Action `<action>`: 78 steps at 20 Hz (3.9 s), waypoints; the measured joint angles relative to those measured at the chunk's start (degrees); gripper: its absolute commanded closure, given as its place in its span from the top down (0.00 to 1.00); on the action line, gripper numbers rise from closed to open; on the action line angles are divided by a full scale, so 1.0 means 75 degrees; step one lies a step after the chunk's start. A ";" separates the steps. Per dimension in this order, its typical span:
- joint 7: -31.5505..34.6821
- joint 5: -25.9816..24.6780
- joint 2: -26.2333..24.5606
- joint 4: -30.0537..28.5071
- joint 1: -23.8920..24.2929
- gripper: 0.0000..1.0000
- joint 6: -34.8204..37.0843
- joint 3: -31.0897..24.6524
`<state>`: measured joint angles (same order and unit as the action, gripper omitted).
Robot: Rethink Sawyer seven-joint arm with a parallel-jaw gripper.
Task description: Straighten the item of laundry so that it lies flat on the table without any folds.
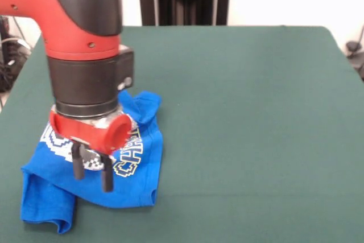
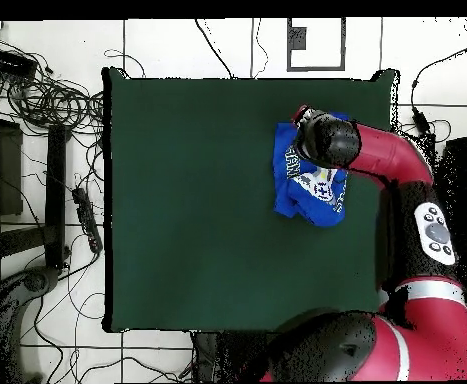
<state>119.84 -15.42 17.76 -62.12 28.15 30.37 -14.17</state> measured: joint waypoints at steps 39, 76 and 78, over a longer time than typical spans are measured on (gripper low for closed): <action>0.0000 -0.0418 0.0291 -0.1234 -0.0135 1.00 -0.0729 -0.0016; 0.0000 -0.0522 0.0126 -0.0970 -0.0282 0.00 -0.0773 -0.0408; 0.0000 -0.0524 0.0163 -0.0970 -0.0301 0.00 -0.0773 -0.0408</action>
<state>119.84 -19.35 18.98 -69.40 25.89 24.58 -17.24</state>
